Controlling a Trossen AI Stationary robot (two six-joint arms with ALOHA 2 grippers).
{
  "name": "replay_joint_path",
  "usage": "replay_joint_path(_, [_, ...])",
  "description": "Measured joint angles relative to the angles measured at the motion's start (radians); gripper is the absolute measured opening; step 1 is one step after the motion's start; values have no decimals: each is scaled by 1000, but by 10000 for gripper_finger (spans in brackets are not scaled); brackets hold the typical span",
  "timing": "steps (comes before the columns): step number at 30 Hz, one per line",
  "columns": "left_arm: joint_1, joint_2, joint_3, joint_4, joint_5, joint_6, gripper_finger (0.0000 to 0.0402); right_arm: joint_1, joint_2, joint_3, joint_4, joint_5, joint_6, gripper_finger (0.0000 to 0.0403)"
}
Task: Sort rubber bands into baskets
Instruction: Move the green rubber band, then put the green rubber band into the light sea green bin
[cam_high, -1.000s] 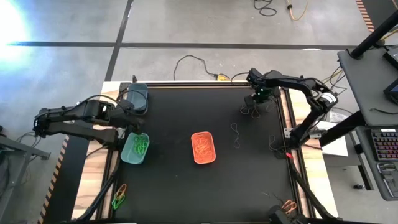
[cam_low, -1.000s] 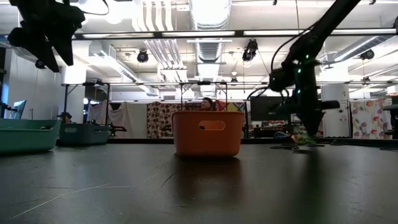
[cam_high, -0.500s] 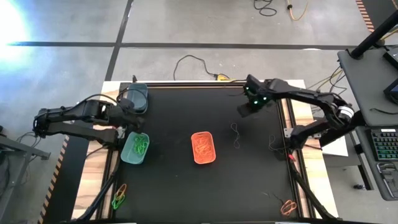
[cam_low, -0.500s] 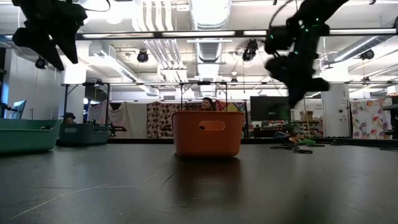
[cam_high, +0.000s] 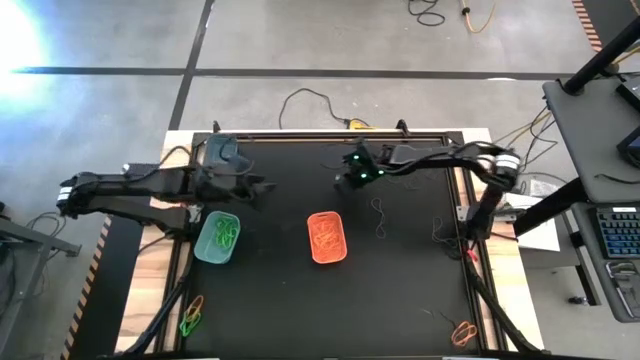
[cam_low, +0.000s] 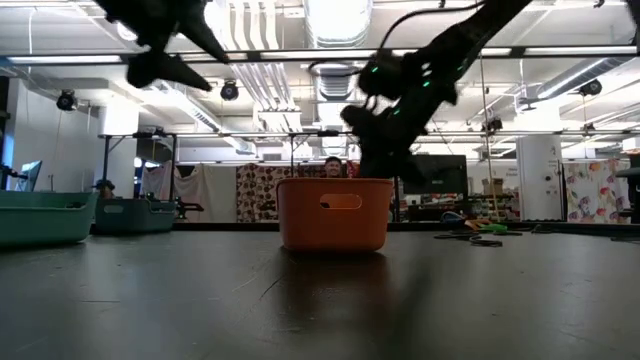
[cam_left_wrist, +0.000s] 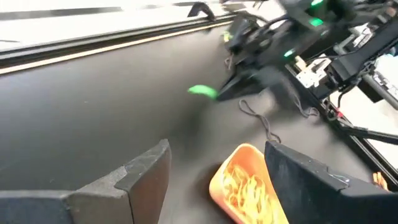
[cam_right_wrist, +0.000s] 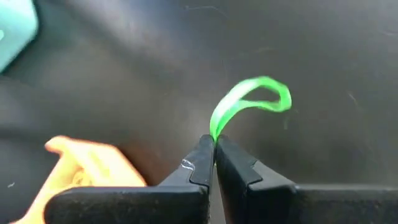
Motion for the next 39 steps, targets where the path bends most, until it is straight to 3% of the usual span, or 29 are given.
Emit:
replay_joint_path(8, [41, 119, -73, 199, 2, -66, 244, 20, 192, 147, 1, -15, -83, 26])
replay_joint_path(14, [80, 236, -177, 237, 25, -287, 244, 23, 191, 169, 5, -26, -115, 123])
replay_joint_path(19, [83, 362, -195, 355, 36, -308, 244, 40, 110, 146, 1, -27, -181, 204])
replay_joint_path(25, [158, 544, -81, 394, 118, -194, 244, 66, -51, 62, -3, -25, -209, 264])
replay_joint_path(32, [231, 770, 145, 363, 247, 159, 244, 86, -259, -101, 5, 20, -193, 295])
replay_joint_path(35, [253, 855, 224, 313, 268, 167, 244, 95, -339, -177, 8, 59, -139, 297])
replay_joint_path(39, [237, 957, 300, 286, 205, 100, 239, 110, -422, -254, 10, 123, -84, 295])
